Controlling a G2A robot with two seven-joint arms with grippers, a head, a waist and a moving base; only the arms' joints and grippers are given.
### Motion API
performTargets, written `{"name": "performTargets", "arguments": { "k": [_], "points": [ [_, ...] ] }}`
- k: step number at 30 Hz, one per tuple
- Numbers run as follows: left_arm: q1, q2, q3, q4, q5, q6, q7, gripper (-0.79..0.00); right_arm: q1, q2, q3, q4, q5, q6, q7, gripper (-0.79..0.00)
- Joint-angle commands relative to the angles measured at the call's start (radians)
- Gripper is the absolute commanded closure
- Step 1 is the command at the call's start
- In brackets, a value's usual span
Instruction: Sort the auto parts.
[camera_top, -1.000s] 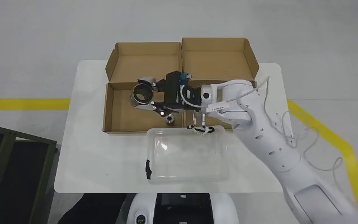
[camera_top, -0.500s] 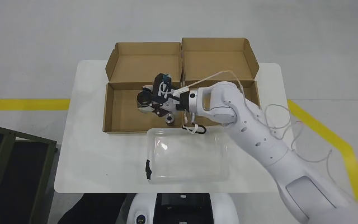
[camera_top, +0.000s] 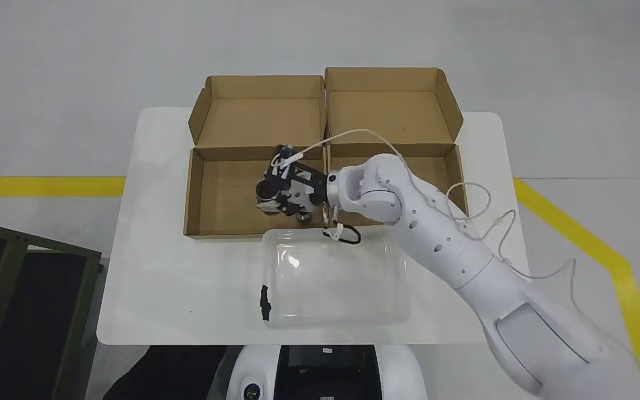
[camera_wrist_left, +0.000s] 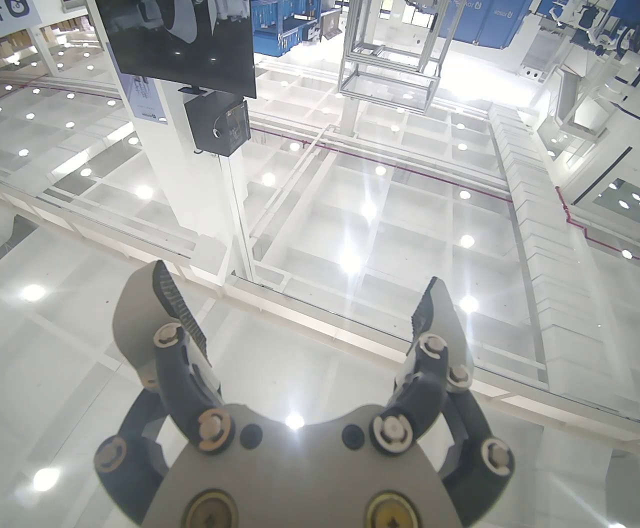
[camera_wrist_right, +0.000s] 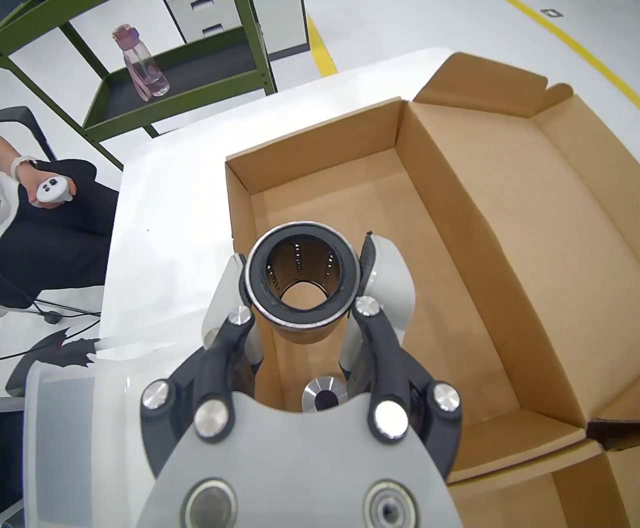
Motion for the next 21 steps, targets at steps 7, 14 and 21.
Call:
{"name": "performTargets", "arguments": {
  "k": [7, 14, 21],
  "points": [
    [0.000, 0.000, 0.000, 0.000, 0.000, 0.000, 0.000, -0.785, 0.034, -0.032, -0.041, 0.060, -0.038, 0.033, 0.042, 0.000],
    [0.000, 0.000, 0.000, 0.000, 0.000, 0.000, 0.000, -0.785, 0.040, -0.054, -0.054, 0.119, -0.029, 0.036, 0.050, 0.000],
    [0.000, 0.000, 0.000, 0.000, 0.000, 0.000, 0.000, -0.785, 0.047, -0.075, -0.066, 0.168, -0.028, 0.030, 0.053, -0.129]
  ]
}}
